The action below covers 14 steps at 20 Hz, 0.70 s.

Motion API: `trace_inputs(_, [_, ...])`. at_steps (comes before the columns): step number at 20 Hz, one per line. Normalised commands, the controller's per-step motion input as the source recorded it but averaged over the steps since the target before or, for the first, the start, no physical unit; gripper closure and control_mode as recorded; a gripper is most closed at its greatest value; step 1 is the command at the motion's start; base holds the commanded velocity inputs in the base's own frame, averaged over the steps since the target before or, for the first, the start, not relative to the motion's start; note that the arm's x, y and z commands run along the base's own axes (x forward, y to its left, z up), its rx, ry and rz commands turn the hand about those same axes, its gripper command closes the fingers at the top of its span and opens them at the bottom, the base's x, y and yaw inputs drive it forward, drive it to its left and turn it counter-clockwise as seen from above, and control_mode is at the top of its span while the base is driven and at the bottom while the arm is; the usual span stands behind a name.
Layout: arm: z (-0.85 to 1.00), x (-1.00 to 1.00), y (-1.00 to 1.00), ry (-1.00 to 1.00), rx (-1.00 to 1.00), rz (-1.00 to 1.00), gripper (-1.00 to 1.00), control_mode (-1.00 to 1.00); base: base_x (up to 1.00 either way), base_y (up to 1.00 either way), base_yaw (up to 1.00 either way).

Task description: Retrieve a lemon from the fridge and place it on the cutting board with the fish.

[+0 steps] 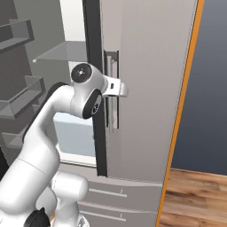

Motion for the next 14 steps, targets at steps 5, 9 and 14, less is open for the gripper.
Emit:
trace_inputs(5, [0.0, 0.27, -0.04, -0.04, 0.0, 0.02, -1.0, -1.0, 0.0, 0.0, 0.0])
trace_inputs(9, [0.0, 0.3, 0.0, -0.05, 0.0, 0.01, -1.0, -1.0, 0.0, 0.0, 0.0])
trace_inputs(14, [0.0, 0.3, 0.0, -0.05, 0.0, 0.02, -1.0, -1.0, 0.0, 0.0, 0.0])
